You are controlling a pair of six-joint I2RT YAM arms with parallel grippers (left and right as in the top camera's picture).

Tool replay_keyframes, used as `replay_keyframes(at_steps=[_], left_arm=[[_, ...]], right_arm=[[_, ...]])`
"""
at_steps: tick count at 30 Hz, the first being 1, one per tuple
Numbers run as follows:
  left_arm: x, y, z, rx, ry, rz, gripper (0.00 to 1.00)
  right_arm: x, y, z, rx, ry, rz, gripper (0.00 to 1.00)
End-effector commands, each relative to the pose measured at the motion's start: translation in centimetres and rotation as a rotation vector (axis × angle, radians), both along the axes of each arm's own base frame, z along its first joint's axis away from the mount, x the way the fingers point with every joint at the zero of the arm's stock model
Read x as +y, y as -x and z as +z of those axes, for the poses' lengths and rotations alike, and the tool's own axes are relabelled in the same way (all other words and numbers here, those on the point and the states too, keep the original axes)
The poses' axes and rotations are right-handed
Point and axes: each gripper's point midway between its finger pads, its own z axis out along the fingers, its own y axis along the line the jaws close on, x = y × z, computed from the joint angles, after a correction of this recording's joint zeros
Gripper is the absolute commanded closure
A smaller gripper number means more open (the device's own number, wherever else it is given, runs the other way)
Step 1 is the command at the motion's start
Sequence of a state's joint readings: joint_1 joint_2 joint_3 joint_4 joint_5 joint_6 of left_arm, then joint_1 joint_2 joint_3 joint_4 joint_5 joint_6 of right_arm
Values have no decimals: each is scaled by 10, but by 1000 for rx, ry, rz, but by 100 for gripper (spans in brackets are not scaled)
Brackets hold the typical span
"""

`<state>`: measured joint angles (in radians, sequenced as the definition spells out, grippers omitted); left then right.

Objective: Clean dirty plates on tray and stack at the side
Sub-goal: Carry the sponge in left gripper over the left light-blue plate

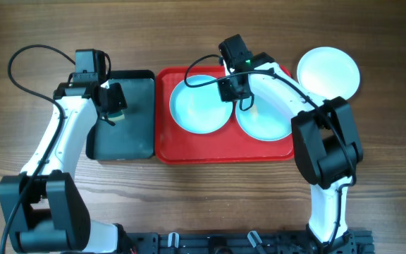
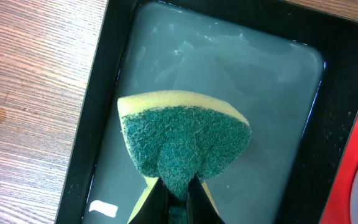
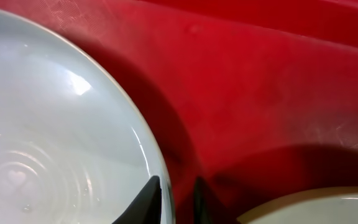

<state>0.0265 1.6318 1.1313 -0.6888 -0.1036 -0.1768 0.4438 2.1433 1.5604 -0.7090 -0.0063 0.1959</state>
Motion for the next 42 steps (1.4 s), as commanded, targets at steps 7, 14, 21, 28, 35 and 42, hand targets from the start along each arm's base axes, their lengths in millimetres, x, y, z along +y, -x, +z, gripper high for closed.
replay_keyframes(at_steps=[7, 14, 21, 28, 35, 42], left_arm=[[0, 1, -3, 7, 4, -12, 96], [-11, -8, -1, -23, 21, -137, 96], [-22, -11, 1, -38, 47, -235, 96], [-19, -24, 15, -81, 10, -258, 96], [-39, -34, 30, -124, 76, -137, 96], [-141, -24, 32, -122, 254, -191, 96]], right_arm=[[6, -11, -11, -38, -16, 10, 96], [10, -12, -10, -41, -34, 20, 96], [21, 1, -11, 11, -88, 95, 96], [29, 10, -10, 41, -128, 173, 96], [40, 16, -7, 61, -190, 204, 96], [39, 17, -8, 104, -215, 62, 96]])
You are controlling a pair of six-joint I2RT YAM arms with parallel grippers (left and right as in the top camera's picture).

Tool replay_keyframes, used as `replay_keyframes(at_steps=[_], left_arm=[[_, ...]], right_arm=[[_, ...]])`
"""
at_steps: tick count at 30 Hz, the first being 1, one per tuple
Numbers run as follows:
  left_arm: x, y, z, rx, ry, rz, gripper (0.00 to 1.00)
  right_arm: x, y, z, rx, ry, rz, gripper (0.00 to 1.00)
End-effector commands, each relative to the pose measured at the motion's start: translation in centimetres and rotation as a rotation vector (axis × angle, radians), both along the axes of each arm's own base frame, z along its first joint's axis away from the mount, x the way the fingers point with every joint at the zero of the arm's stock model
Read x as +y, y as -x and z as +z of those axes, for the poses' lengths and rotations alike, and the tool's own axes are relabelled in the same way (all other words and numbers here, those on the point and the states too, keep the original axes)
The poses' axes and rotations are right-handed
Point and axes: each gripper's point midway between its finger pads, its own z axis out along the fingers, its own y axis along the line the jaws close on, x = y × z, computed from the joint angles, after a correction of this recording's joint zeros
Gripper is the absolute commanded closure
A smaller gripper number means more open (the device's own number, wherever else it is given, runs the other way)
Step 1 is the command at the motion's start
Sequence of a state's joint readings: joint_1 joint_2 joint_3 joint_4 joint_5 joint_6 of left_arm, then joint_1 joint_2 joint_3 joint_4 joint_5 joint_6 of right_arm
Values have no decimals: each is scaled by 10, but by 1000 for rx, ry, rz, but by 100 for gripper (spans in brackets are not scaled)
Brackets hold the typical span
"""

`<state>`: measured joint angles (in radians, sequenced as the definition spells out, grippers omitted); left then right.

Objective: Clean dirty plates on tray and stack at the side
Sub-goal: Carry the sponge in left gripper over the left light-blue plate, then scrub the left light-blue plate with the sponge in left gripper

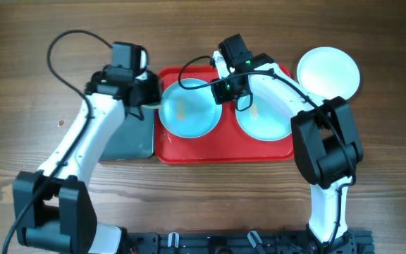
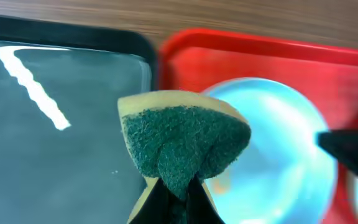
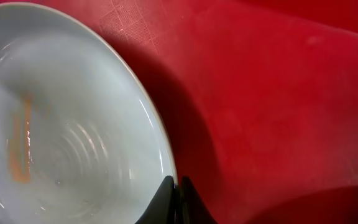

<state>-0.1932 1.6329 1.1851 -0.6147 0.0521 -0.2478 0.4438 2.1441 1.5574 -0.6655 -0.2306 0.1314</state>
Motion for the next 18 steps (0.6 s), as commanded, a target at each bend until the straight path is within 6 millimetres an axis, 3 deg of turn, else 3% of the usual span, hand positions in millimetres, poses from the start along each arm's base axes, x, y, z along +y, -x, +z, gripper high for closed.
replay_keyframes(at_steps=[1, 5, 14, 18], left_arm=[[-38, 2, 1, 20, 83, 24, 96], [-64, 1, -27, 60, 79, -17, 96], [-59, -1, -60, 118, 45, 51, 96], [-59, -4, -63, 111, 42, 54, 96]], right_arm=[[0, 8, -14, 81, -15, -84, 96], [-3, 10, -16, 113, -10, -171, 96], [-14, 6, -18, 93, 45, -215, 96], [-13, 6, -18, 92, 46, -213, 96]])
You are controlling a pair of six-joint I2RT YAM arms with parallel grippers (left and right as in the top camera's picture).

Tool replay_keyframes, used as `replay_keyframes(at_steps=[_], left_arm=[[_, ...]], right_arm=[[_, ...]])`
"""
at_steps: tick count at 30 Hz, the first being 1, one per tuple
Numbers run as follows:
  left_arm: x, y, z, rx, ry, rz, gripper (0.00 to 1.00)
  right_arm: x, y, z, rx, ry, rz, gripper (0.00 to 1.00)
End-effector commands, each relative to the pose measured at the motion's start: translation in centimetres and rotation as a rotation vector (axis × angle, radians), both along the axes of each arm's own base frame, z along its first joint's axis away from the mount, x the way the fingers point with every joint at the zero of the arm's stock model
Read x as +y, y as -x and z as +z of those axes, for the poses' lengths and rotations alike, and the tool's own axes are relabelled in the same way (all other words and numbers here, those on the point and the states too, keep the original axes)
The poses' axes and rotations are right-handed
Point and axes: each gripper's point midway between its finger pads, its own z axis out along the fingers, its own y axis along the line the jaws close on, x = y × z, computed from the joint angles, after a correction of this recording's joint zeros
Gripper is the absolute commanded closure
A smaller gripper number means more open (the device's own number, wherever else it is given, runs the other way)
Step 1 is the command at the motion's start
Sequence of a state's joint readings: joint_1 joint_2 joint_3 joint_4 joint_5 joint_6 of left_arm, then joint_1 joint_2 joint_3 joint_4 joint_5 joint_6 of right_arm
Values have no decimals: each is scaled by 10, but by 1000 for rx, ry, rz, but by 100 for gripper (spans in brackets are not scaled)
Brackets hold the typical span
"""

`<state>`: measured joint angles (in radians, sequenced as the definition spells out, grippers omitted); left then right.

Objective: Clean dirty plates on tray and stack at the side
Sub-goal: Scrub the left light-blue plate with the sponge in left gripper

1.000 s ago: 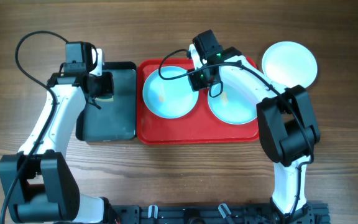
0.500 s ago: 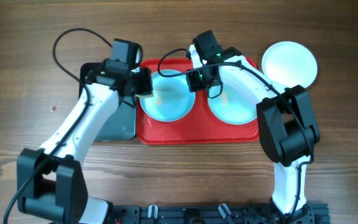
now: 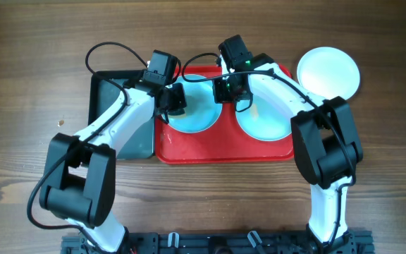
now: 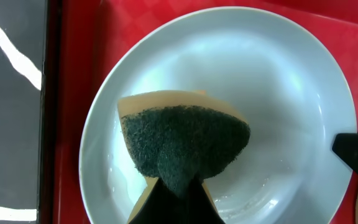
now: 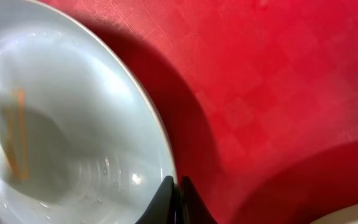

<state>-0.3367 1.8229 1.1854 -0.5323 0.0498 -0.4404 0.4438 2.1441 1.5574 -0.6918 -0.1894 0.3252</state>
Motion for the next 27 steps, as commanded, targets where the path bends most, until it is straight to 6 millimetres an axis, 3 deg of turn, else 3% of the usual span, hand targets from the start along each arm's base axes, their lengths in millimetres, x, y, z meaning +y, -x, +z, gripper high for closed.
replay_keyframes(at_steps=[1, 5, 9, 12, 15, 21, 24, 26, 27], left_arm=[[0, -9, 1, -19, -10, 22, 96], [-2, -15, -12, -22, -23, -8, 96], [-3, -12, -38, 28, -28, -14, 96], [-15, -1, -67, 108, 10, -46, 96], [-28, 9, -76, 154, 59, -78, 96], [-75, 9, -55, 140, 321, -209, 96], [-78, 3, -41, 118, 355, -218, 96], [-75, -5, -17, 54, 360, -238, 96], [-73, -11, 5, -4, 366, -250, 96]], right_arm=[[-5, 4, -15, 27, 31, -18, 96], [-5, 4, -15, 27, 31, -18, 95], [-5, 4, -15, 25, 32, -9, 96], [-4, 4, -15, 21, 30, 8, 96], [-3, 4, -15, 22, 27, 9, 96], [-3, 4, -15, 21, 27, 9, 96], [-3, 4, -15, 21, 27, 9, 96], [-3, 4, -15, 20, 27, 10, 96], [-3, 4, -15, 20, 27, 10, 96]])
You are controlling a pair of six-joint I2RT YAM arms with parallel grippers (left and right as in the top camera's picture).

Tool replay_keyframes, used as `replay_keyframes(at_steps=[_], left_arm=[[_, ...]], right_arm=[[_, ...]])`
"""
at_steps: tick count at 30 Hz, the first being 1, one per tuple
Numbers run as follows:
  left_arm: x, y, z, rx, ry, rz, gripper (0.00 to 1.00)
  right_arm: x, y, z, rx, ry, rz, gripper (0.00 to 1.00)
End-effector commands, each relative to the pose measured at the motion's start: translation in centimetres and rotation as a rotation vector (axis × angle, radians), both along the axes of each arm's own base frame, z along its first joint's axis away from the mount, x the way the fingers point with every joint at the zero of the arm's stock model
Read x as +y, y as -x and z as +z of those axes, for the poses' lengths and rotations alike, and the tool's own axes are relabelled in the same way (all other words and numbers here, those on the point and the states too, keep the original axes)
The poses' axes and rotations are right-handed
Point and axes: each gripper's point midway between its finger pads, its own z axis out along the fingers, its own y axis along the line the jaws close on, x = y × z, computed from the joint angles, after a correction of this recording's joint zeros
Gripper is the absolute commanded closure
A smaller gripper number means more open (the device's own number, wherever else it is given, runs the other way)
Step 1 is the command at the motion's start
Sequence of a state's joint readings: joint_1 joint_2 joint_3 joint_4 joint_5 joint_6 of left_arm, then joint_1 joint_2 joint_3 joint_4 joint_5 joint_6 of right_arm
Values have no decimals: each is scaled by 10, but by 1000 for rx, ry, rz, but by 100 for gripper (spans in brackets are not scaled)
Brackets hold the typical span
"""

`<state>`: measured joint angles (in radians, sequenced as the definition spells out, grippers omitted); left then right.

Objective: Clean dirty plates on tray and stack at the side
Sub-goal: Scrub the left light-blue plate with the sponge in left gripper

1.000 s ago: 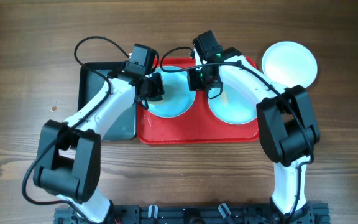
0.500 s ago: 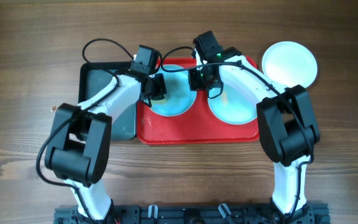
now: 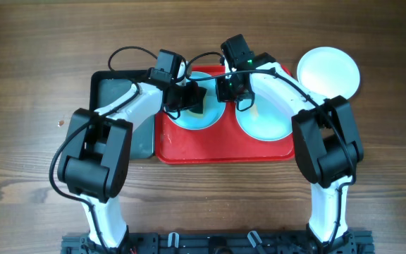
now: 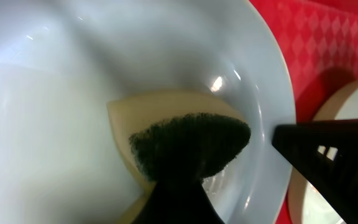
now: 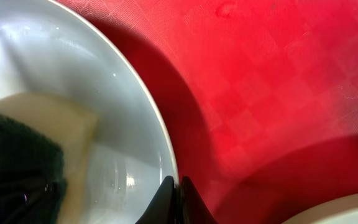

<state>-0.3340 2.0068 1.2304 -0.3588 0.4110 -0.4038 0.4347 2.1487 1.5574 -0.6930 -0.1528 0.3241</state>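
Observation:
On the red tray [image 3: 189, 149] the left pale-blue plate [image 3: 201, 121] is tilted up. My right gripper [image 5: 178, 186] is shut on that plate's right rim [image 5: 160, 137]. My left gripper [image 4: 179, 190] is shut on a yellow sponge with a green scouring face [image 4: 185, 140]. The sponge is pressed into the plate's bowl [image 4: 55, 93], close to the right gripper's black finger [image 4: 328, 155]. From the right wrist the sponge [image 5: 36, 124] shows inside the plate. A second plate [image 3: 263, 123] lies on the tray's right half.
A black basin of water [image 3: 115, 120] adjoins the tray's left edge. One white plate [image 3: 328, 70] lies on the wooden table right of the tray. The two arms cross closely over the tray's back half.
The sponge has gone from over the plate's middle to its right side, pressed in near the right gripper. The orange streak seen before is now hidden under the sponge. The right gripper keeps the rim.
First the left gripper held the sponge over the water basin while the right jaws stood open around the left plate's rim. Then the right jaws were shut on the rim, the plate showing an orange streak. The sponge was over the tray, then the plate, and now rests inside it.

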Motion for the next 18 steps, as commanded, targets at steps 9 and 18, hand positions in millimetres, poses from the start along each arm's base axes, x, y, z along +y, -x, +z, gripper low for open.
replay_keyframes(at_steps=[9, 18], left_arm=[[44, -4, 76, -166, -150, 71, 96], [50, 0, 38, -107, -225, 101, 96]], right_arm=[[9, 1, -9, -18, -6, 100, 60], [10, 1, -9, -21, -7, 102, 96]])
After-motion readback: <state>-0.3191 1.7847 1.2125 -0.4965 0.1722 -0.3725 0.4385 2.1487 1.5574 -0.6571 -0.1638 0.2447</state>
